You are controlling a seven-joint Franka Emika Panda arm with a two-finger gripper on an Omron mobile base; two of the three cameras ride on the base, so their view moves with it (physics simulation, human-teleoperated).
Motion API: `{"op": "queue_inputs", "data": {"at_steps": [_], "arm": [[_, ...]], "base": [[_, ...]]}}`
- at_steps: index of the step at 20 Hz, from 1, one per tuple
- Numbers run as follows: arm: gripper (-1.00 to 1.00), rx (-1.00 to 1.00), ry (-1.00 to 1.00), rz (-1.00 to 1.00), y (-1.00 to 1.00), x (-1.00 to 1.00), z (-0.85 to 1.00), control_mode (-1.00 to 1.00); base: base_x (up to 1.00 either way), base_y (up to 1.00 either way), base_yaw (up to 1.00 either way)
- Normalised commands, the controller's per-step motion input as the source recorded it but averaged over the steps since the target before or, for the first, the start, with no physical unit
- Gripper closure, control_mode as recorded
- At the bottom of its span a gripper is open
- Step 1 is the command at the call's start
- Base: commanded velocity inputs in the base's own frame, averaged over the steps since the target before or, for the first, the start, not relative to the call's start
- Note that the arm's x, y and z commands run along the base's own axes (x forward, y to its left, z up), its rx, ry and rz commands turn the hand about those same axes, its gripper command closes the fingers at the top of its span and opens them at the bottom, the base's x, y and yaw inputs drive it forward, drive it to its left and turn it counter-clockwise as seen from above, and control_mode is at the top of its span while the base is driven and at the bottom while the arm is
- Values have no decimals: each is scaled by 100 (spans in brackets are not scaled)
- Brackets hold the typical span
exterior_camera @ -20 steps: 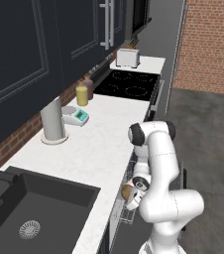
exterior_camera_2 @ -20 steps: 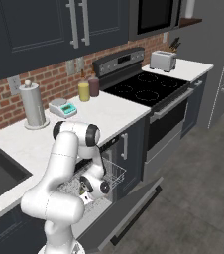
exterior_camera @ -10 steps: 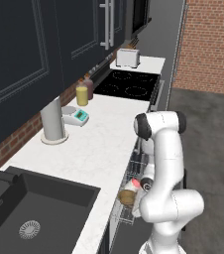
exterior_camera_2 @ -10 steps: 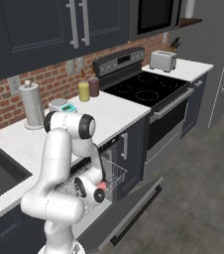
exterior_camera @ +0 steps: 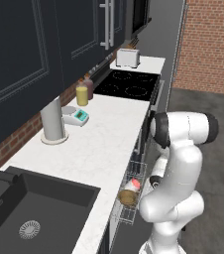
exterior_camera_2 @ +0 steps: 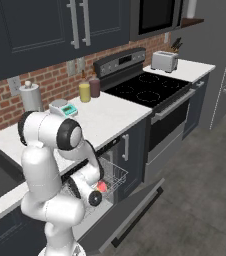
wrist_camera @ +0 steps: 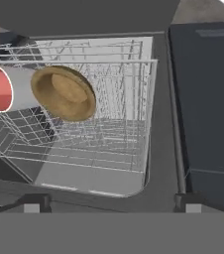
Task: Pick up the cup and bowl from the counter, place them in the dishwasher, and close the dishwasher door.
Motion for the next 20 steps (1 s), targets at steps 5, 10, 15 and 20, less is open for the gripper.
{"op": "queue_inputs", "data": {"at_steps": [5,10,15,20], "arm": [[-100,-7,20,-13,-21,1,100,-100],[-100,-12,25,-7,-51,1,63,-100],[-100,-8,8,-3,-77,-28,0,-100],[-100,-5,6,-4,-98,-34,0,-100]], "base": [[0,0,0],[0,0,0],[0,0,0],[0,0,0]]}}
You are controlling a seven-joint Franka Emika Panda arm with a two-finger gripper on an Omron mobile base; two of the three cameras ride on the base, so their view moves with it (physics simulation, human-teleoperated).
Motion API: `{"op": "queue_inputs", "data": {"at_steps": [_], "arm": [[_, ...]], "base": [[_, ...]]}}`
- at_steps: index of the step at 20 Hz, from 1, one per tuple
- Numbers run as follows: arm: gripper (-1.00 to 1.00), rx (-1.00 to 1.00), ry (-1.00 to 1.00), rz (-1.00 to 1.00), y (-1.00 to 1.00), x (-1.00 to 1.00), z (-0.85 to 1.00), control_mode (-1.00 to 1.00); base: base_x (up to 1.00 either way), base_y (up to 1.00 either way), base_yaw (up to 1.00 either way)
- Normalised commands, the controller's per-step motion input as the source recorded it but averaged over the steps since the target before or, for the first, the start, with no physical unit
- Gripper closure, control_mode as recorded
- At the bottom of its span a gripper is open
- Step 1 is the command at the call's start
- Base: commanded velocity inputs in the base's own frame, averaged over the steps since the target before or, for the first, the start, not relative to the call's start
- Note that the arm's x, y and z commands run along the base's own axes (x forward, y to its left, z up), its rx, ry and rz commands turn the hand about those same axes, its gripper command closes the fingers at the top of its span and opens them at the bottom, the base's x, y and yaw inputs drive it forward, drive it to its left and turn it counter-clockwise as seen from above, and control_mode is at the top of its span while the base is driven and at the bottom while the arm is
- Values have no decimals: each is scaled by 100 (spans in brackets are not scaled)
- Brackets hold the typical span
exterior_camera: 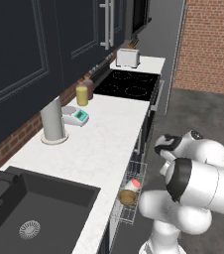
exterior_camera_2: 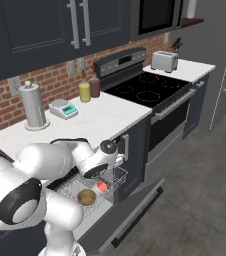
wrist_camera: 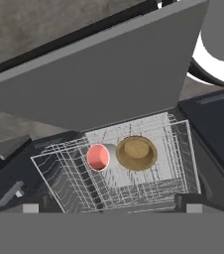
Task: Pick up the cup and bowl from the counter, place them in the dishwasher, and close the dishwasher door.
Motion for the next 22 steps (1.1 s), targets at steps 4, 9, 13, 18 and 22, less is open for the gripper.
{"op": "queue_inputs", "data": {"at_steps": [4,9,13,18,22], "arm": [[-100,-3,5,-2,-63,-4,0,-100],[-100,0,0,0,-5,0,-4,-100],[-100,0,0,1,0,0,-27,-100],[-100,0,0,5,0,0,-40,-100],[-100,0,-2,9,0,8,-24,-100]], "base": [[0,0,0],[0,0,0],[0,0,0],[0,0,0],[0,0,0]]}}
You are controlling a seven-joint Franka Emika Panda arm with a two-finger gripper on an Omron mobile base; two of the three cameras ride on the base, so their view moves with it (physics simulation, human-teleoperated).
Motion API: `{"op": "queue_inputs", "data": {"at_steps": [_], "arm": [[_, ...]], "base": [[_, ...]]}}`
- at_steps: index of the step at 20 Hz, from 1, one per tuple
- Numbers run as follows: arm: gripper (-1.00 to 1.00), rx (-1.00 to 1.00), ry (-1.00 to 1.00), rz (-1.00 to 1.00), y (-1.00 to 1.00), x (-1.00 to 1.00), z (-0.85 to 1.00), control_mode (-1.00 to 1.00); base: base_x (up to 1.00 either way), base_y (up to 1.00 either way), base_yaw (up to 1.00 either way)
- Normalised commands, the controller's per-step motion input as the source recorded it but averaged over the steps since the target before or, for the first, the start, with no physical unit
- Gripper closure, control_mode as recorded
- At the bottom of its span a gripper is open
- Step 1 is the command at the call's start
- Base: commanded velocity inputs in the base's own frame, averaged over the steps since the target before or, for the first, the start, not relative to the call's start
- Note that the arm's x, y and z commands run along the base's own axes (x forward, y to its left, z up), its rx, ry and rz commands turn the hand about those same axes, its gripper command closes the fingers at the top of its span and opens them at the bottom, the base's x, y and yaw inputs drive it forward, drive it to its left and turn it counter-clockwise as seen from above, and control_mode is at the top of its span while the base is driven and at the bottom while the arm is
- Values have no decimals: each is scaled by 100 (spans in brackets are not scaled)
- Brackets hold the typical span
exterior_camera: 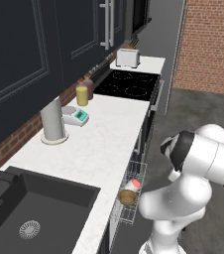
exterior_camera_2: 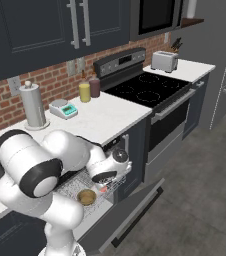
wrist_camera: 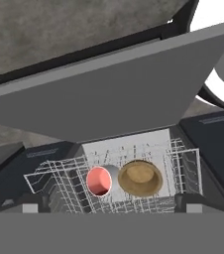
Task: Pick up the cup and bowl from the counter, place them in the dishwasher, and close the dishwasher door.
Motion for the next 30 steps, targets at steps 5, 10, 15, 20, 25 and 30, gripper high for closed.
{"op": "queue_inputs", "data": {"at_steps": [5,10,15,20,25,30], "arm": [[-100,0,0,16,0,13,-11,-100],[-100,0,0,5,4,12,-18,-100],[-100,0,0,-1,6,2,-26,-100],[-100,0,0,-6,7,4,-32,-100],[-100,0,0,-2,8,20,-34,-100],[-100,0,0,0,0,32,-43,-100]], "base": [[0,0,0],[0,0,0],[0,0,0],[0,0,0],[0,0,0],[0,0,0]]}}
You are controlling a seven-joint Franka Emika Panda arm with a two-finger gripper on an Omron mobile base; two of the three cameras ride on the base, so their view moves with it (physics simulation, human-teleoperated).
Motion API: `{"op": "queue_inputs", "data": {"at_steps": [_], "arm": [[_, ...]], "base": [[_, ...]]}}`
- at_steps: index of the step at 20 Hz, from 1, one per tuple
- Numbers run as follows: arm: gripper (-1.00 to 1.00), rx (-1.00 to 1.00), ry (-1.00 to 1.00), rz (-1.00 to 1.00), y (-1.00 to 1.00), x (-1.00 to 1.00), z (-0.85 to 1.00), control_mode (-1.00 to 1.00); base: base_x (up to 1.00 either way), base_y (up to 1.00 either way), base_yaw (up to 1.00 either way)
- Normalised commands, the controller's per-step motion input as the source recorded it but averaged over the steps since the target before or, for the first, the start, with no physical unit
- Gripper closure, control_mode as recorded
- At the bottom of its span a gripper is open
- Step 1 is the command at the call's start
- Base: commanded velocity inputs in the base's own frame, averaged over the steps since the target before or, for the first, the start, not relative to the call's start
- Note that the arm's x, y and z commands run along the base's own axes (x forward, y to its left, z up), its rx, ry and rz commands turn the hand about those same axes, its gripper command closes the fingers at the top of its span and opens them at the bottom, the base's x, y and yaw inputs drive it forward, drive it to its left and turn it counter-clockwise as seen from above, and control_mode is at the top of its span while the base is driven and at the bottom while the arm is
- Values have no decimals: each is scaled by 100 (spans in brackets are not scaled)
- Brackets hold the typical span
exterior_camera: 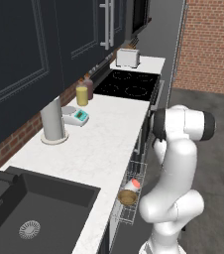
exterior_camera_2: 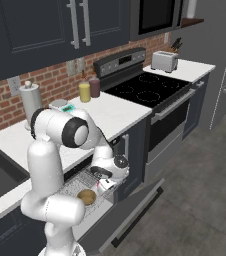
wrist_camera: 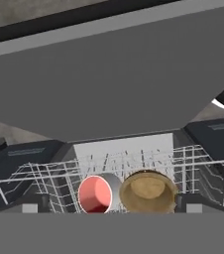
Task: Pick up the cup and bowl from the counter, place them in the dishwasher, and close the dishwasher door.
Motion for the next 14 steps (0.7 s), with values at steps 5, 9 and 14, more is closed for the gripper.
{"op": "queue_inputs", "data": {"at_steps": [5,9,14], "arm": [[-100,0,0,0,0,35,-48,-100],[-100,0,0,1,0,33,-53,-100],[-100,2,-2,3,0,21,-51,-100]], "base": [[0,0,0],[0,0,0],[0,0,0]]}}
